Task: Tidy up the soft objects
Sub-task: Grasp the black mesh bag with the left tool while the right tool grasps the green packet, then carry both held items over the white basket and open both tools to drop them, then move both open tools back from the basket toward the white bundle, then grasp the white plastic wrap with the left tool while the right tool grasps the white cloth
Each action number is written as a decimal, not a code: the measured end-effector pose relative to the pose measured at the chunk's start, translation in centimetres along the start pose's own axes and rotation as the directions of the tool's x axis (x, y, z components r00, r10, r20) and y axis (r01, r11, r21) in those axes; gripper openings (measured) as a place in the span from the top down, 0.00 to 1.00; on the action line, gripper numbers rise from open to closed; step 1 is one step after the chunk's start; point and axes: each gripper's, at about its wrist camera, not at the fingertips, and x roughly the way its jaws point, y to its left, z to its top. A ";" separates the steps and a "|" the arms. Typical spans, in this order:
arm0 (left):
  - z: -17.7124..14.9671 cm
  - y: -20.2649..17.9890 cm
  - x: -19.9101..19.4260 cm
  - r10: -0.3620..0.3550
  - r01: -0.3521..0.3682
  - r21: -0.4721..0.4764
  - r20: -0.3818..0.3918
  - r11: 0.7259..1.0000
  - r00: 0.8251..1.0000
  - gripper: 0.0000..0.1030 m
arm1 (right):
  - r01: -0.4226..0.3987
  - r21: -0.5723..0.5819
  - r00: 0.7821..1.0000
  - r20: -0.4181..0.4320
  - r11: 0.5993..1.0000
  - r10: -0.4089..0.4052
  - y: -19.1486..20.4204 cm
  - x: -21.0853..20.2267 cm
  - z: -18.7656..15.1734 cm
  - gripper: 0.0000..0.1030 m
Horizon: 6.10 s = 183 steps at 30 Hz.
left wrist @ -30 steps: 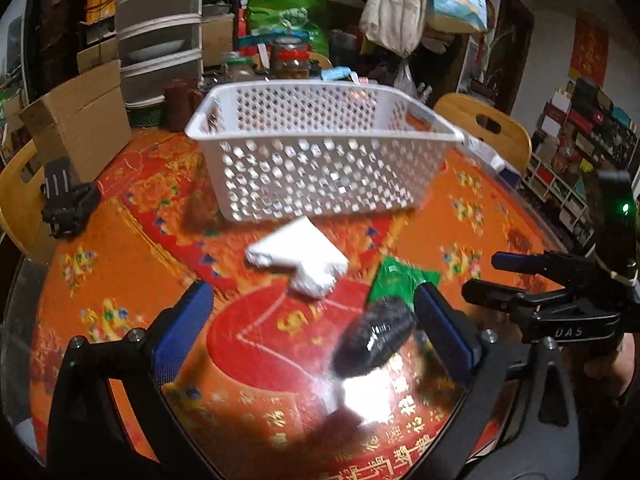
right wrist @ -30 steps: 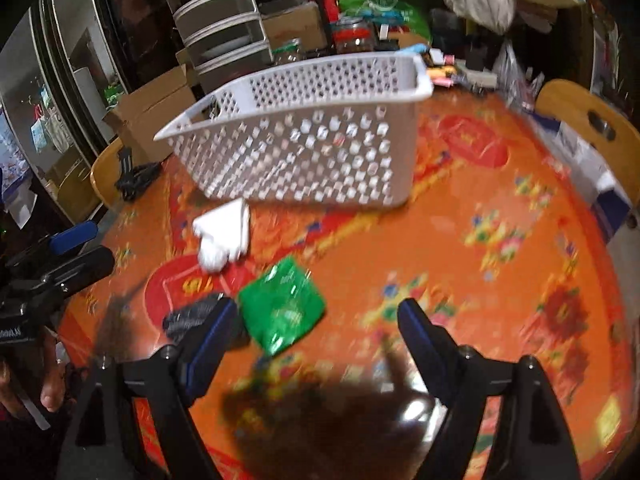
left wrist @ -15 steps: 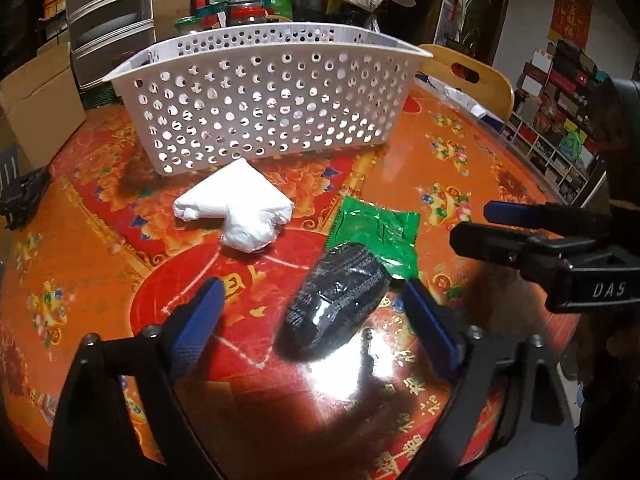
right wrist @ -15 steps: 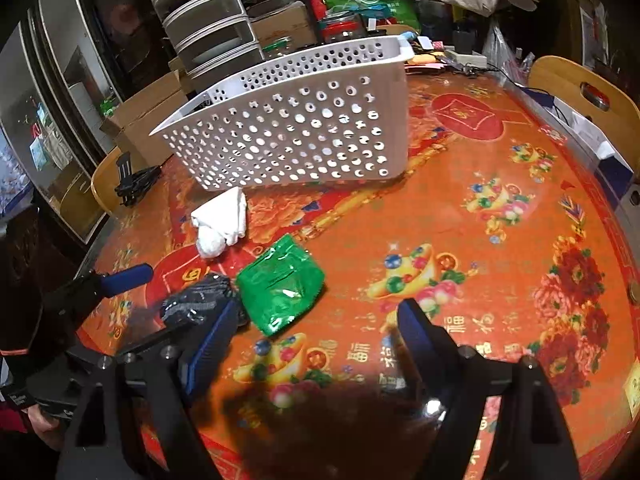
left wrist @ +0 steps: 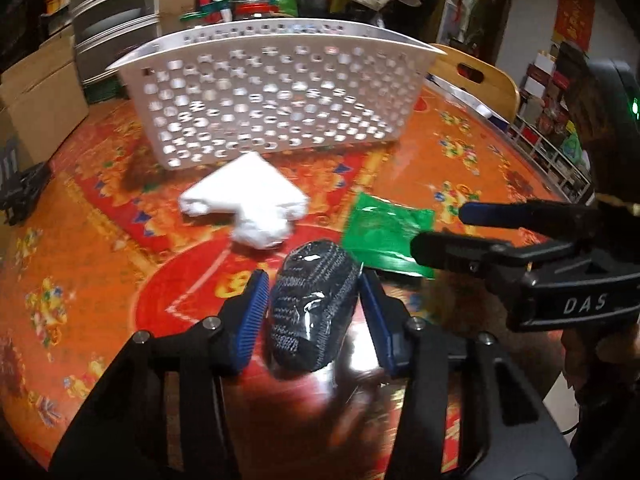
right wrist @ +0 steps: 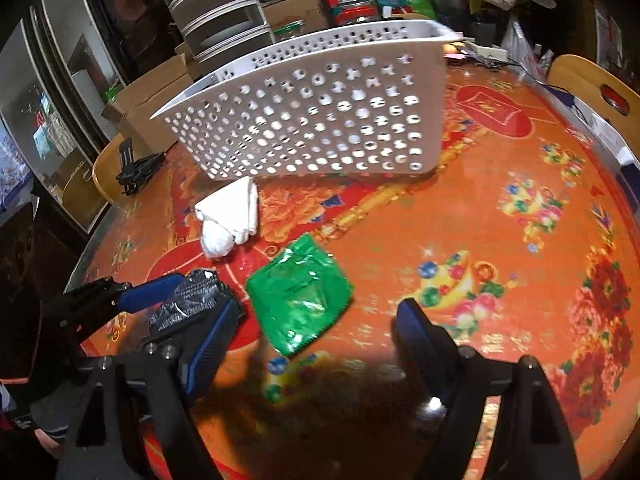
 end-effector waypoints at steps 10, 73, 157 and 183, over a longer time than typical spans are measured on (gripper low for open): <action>-0.3 3.5 -2.6 0.028 -0.027 -0.041 0.016 0.999 0.999 0.57 | 0.041 -0.061 0.998 -0.047 0.997 -0.044 1.7 2.8 0.8 0.21; 1.6 3.4 -5.1 0.018 -0.013 -0.047 0.101 0.999 0.995 0.56 | 0.065 -0.194 0.987 0.159 0.979 -0.034 3.0 -3.5 1.3 0.76; 4.9 3.6 2.6 0.060 -0.074 -0.110 -0.133 0.991 0.989 0.20 | 0.016 -0.029 0.997 0.073 0.999 -0.014 1.1 -3.5 4.4 0.26; 0.9 12.0 0.0 0.133 -0.144 -0.182 -0.070 0.973 0.989 0.63 | 0.035 -0.152 0.999 -0.011 0.988 -0.037 7.6 6.6 6.1 0.26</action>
